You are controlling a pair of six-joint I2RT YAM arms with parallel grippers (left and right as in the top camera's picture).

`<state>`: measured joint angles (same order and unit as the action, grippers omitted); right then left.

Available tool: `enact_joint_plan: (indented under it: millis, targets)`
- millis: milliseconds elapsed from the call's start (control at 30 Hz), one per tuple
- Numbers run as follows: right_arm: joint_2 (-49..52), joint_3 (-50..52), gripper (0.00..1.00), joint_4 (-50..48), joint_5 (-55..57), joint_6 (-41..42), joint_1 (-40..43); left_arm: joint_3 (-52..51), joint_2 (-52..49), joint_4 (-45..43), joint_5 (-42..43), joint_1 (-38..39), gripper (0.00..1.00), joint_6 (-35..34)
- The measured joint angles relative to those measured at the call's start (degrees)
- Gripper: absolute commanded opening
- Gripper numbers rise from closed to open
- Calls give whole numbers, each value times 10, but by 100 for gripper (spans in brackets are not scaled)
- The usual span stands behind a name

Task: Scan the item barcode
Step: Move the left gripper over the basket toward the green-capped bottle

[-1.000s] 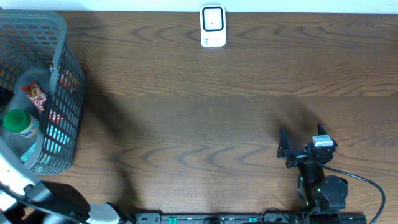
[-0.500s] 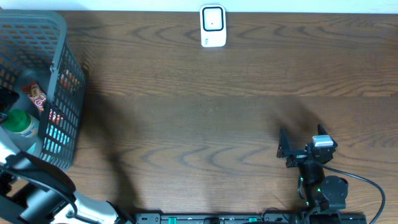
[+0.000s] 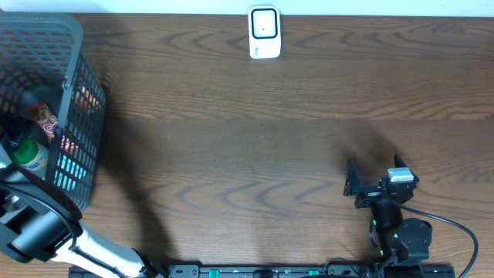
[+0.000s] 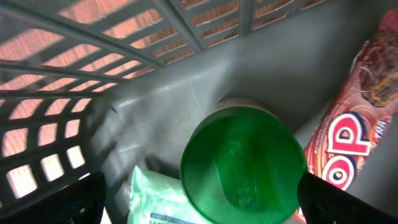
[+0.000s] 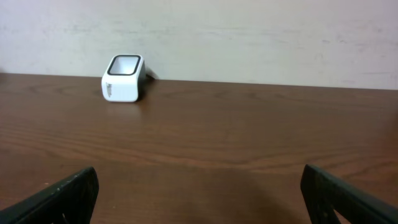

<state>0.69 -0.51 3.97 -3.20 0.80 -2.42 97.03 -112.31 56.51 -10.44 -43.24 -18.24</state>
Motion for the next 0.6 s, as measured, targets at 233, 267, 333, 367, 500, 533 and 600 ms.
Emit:
enact_joint_plan:
  millis: [233, 267, 333, 367, 500, 533, 600]
  targets:
    - [0, 0, 99, 0, 0, 0, 0, 1, -4, -10, 0, 0, 98, 0]
    - [0, 0, 99, 0, 0, 0, 0, 1, -5, -11, 0, 0, 98, 0]
    - [0, 0, 99, 0, 0, 0, 0, 1, -5, -12, 0, 0, 98, 0]
    - [0, 0, 99, 0, 0, 0, 0, 1, -5, -12, 0, 0, 98, 0]
    - [0, 0, 99, 0, 0, 0, 0, 1, -5, -12, 0, 0, 98, 0]
    - [0, 0, 99, 0, 0, 0, 0, 1, -5, -12, 0, 0, 98, 0]
    - [0, 0, 99, 0, 0, 0, 0, 1, -5, -12, 0, 0, 98, 0]
